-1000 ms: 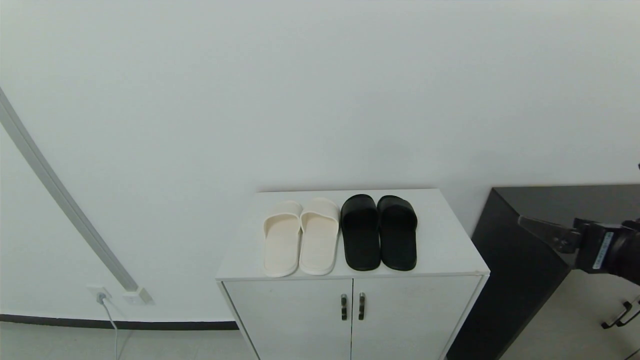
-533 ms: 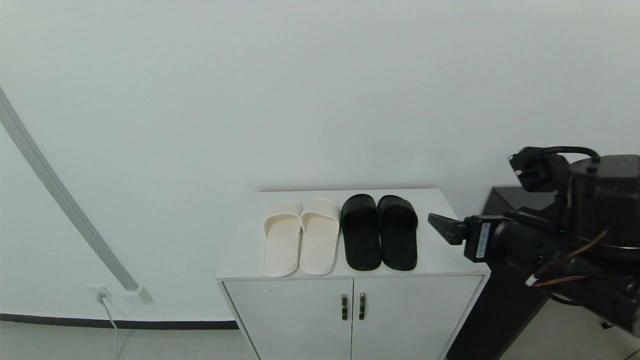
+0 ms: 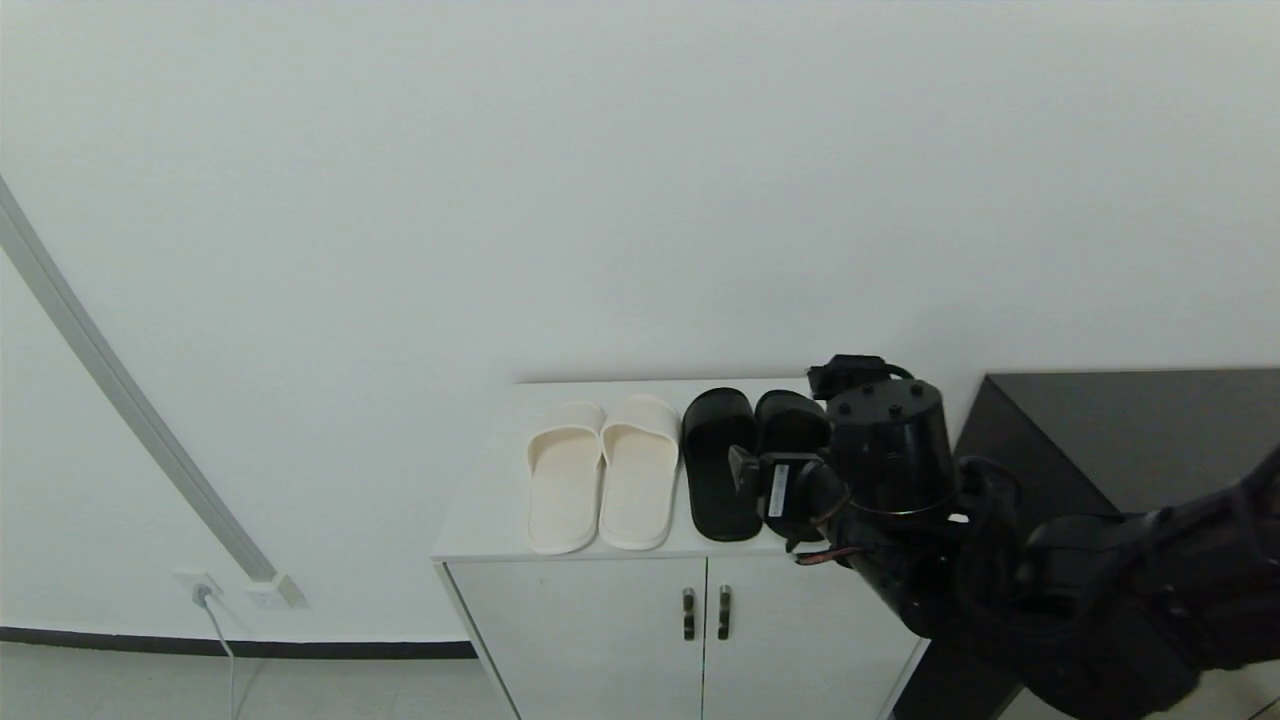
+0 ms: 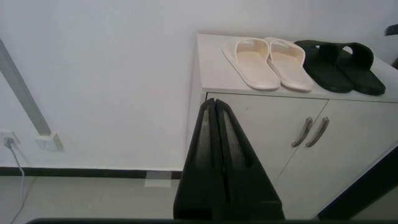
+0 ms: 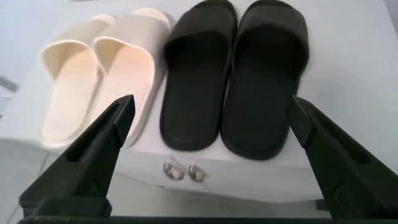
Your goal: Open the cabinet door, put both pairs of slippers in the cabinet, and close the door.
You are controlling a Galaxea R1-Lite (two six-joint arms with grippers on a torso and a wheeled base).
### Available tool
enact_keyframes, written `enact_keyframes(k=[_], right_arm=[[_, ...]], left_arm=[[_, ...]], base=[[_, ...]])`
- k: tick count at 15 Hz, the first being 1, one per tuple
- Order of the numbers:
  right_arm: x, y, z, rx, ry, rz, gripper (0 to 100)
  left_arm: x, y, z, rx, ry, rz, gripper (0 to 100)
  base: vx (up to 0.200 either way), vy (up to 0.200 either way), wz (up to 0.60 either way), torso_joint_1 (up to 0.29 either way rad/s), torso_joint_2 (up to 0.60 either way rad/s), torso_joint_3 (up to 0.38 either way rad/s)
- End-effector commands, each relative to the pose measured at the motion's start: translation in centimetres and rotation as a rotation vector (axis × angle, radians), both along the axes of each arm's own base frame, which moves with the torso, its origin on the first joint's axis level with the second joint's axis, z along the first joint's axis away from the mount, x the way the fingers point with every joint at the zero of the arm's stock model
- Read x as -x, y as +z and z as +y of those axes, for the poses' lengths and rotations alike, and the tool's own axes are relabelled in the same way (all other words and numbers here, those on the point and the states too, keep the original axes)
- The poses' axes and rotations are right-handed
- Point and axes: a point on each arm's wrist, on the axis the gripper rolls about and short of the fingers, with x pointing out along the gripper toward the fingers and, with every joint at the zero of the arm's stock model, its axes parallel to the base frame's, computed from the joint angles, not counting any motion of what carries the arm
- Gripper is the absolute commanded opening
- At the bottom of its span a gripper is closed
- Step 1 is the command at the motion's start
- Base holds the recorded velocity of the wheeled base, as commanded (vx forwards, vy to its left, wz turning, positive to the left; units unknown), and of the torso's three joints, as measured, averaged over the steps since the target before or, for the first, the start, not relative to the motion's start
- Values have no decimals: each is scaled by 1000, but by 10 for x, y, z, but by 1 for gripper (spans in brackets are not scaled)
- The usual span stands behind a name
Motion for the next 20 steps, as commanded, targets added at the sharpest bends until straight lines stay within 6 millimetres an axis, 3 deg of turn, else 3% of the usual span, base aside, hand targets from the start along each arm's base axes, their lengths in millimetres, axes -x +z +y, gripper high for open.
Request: enact_keyframes(k=[1, 3, 10, 14, 20], right_arm=[[-35, -39, 17, 59, -53, 38, 100], [-56, -45, 17, 75, -97, 27, 100], [-93, -74, 21, 123, -145, 33, 100], [-123, -79, 21, 137, -159, -53, 100], [-139, -87, 31, 134, -160, -80, 100]], left_arm=[[0, 0, 0, -1, 0, 1, 0], [0, 0, 0, 1, 0, 1, 0], [0, 0, 0, 1, 0, 1, 0], [0, 0, 0, 1, 0, 1, 0], [0, 0, 0, 1, 2, 1, 0]], base=[[0, 0, 0, 0, 0, 0], [0, 0, 0, 0, 0, 0], [0, 0, 0, 0, 0, 0], [0, 0, 0, 0, 0, 0], [0, 0, 0, 0, 0, 0]])
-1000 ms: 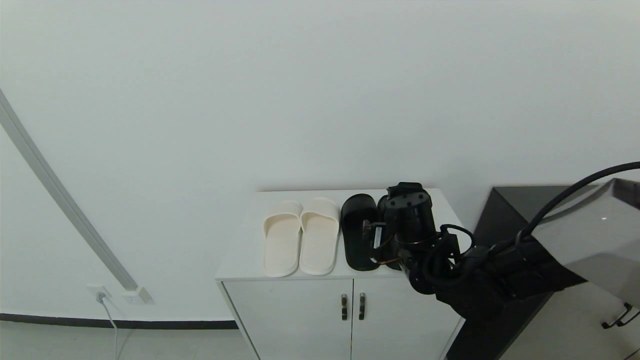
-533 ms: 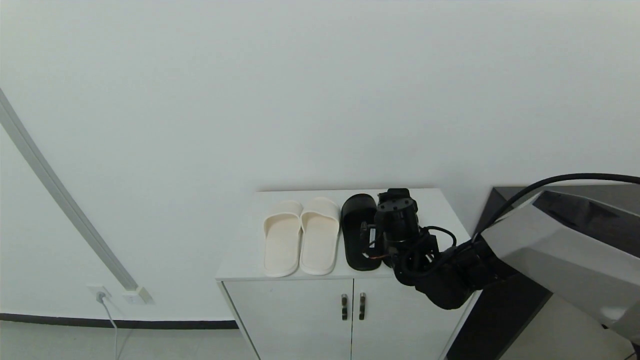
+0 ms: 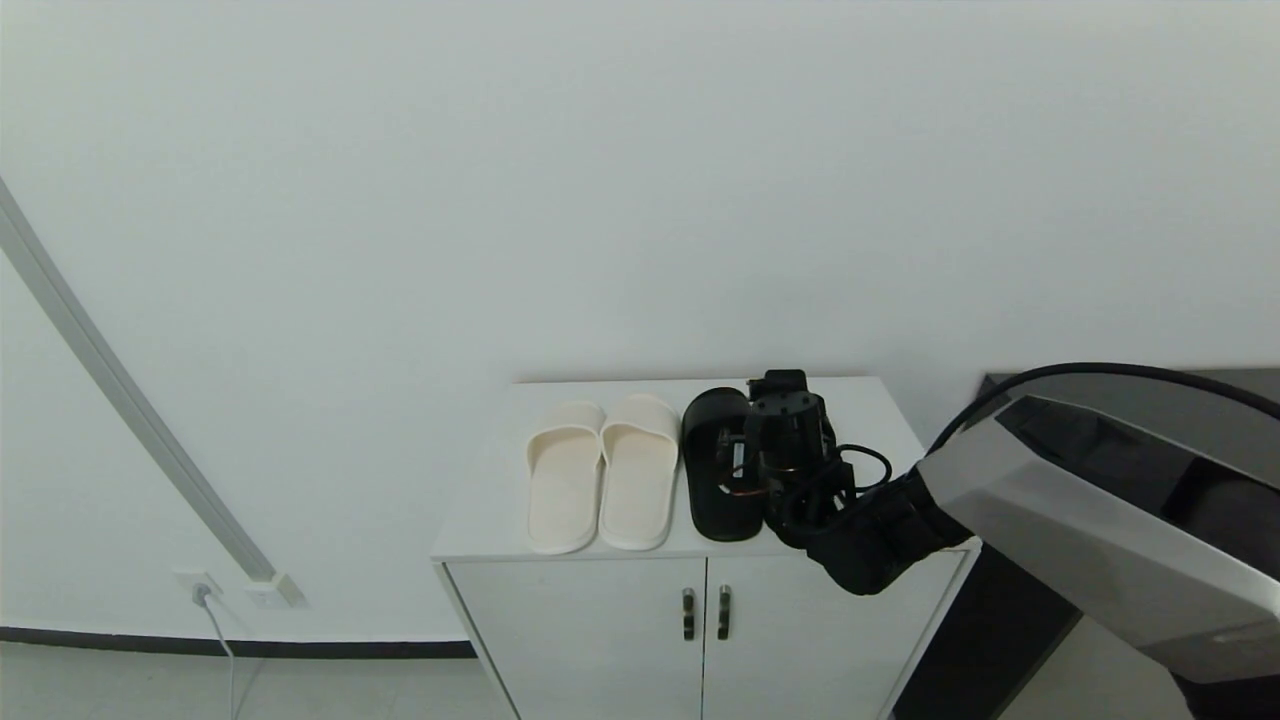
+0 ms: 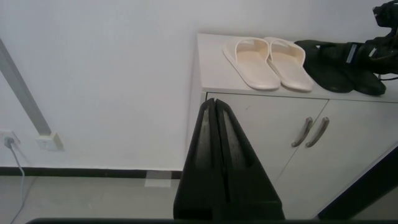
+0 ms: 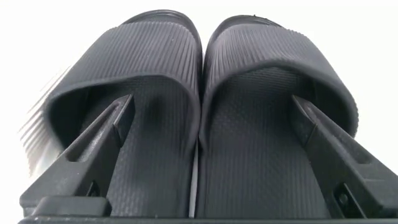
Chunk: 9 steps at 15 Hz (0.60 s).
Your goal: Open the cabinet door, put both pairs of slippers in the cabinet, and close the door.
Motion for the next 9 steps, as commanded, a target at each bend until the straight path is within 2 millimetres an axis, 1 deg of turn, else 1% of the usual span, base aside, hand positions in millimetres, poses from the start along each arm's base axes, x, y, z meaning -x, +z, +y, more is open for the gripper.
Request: enact_keyframes(k=[1, 4, 5, 9], right_arm=[[-5, -6, 5, -3, 1, -4, 100], [-11, -7, 9, -9, 1, -16, 100], [-11, -7, 8, -4, 0, -16, 0], [-12, -11, 8, 1, -3, -10, 0]], left_arm=[[0, 0, 0, 0, 1, 1, 0], [0, 0, 0, 0, 2, 1, 0], [0, 0, 0, 0, 1, 1, 0], [0, 0, 0, 2, 2, -1, 0]], base=[[0, 0, 0, 0, 0, 0], [0, 0, 0, 0, 0, 0], [0, 0, 0, 0, 0, 0], [0, 0, 0, 0, 0, 0]])
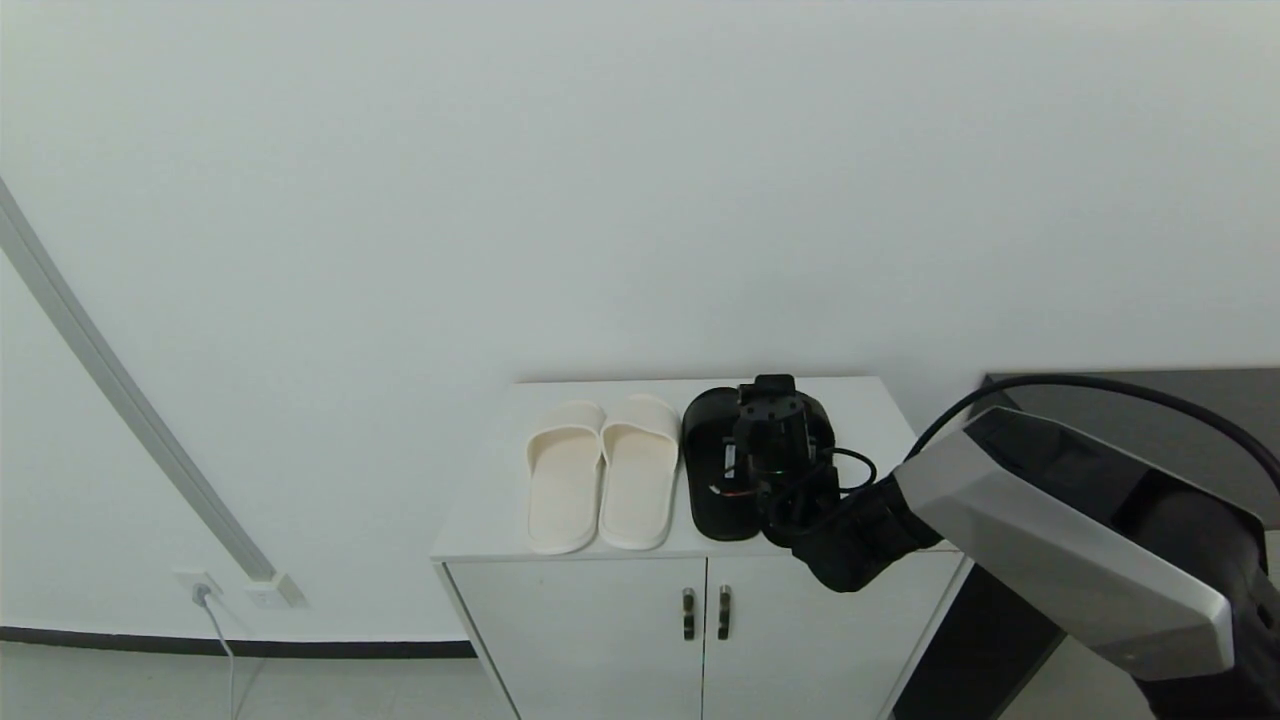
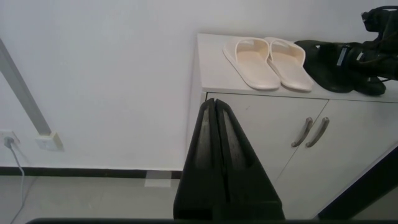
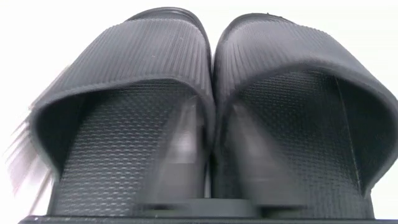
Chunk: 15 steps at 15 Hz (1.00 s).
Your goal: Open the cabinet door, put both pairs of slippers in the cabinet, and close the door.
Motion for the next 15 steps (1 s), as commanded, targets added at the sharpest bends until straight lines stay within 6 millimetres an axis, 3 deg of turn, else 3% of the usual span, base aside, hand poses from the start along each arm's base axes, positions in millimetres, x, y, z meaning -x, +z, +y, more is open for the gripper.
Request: enact_keyframes(k=[1, 3, 8, 10, 13, 15], right_arm=[[1, 0, 0, 0, -1, 0, 0], [2, 8, -1, -8, -3, -11, 0], [33, 73, -23, 11, 21, -72, 0], [58, 95, -36, -1, 88, -75, 0], [130, 117, -72, -23, 379, -23, 0], [169, 120, -95, -34, 537, 15, 0]], left_arm=[[0, 0, 0, 0, 1, 1, 0], [0, 0, 0, 1, 0, 1, 0], [0, 0, 0, 3, 0, 1, 0], [0, 0, 0, 3, 0, 1, 0], [0, 0, 0, 3, 0, 1, 0], [0, 0, 0, 3, 0, 1, 0]], base=[[0, 0, 0, 0, 0, 0], [0, 0, 0, 0, 0, 0], [0, 0, 0, 0, 0, 0], [0, 0, 0, 0, 0, 0], [0, 0, 0, 0, 0, 0], [0, 0, 0, 0, 0, 0]])
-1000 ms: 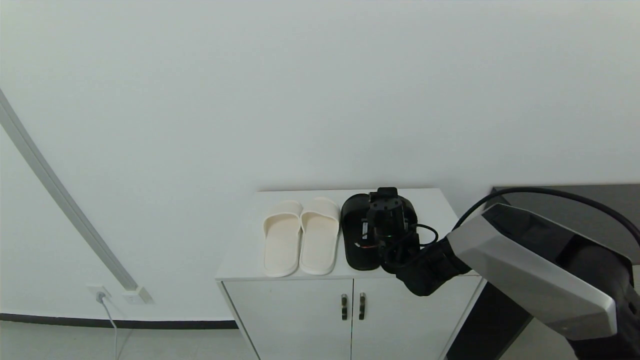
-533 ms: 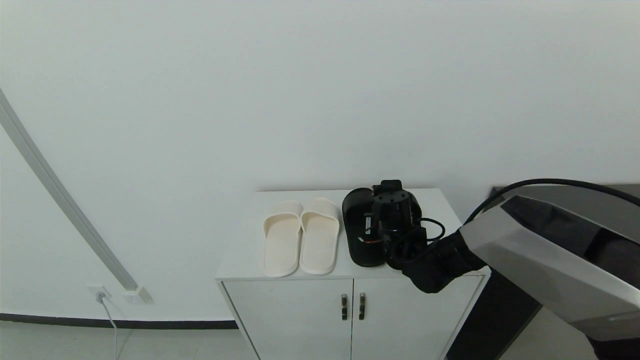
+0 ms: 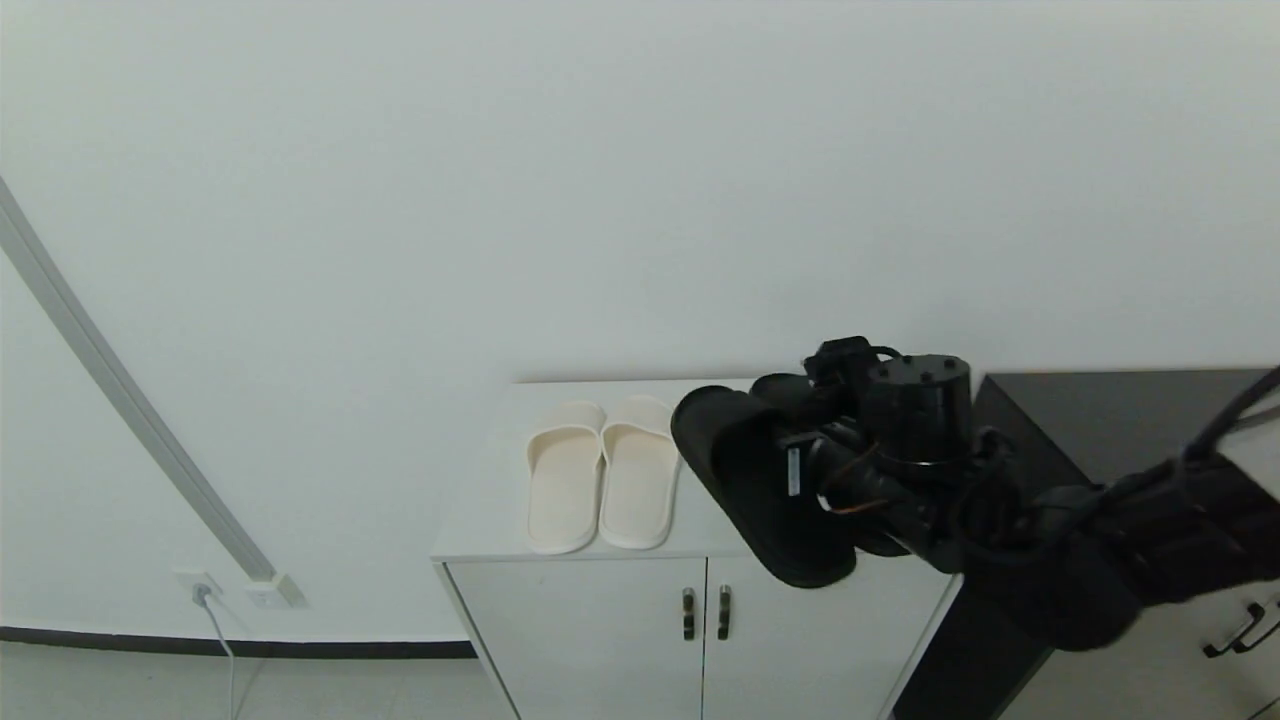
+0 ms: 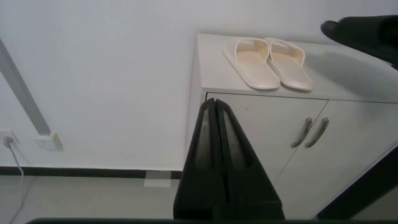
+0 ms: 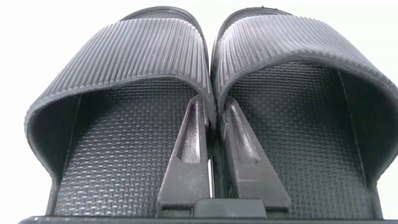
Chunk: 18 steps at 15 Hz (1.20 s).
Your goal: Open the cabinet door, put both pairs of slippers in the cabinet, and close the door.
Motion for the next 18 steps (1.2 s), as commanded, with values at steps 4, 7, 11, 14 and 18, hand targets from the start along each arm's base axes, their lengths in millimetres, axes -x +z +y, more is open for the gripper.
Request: enact_keyframes(k=[4, 7, 11, 14, 18], right_arm=[[88, 26, -48, -6, 299, 73, 0], [93, 23, -45, 1, 319, 82, 0], [95, 21, -43, 4, 329, 88, 0], [96, 21, -42, 5, 334, 89, 0], [96, 20, -43, 6, 329, 92, 0]], left_arm=[[0, 0, 0, -1, 1, 1, 0], [0, 0, 0, -1, -1, 1, 0], [0, 0, 0, -1, -1, 1, 0], [0, 0, 0, -2, -1, 1, 0], [0, 0, 0, -4, -3, 1, 0]], base=[[0, 0, 0, 0, 0, 0], [0, 0, 0, 0, 0, 0], [0, 0, 0, 0, 0, 0], [0, 0, 0, 0, 0, 0], [-200, 0, 0, 10, 2, -2]])
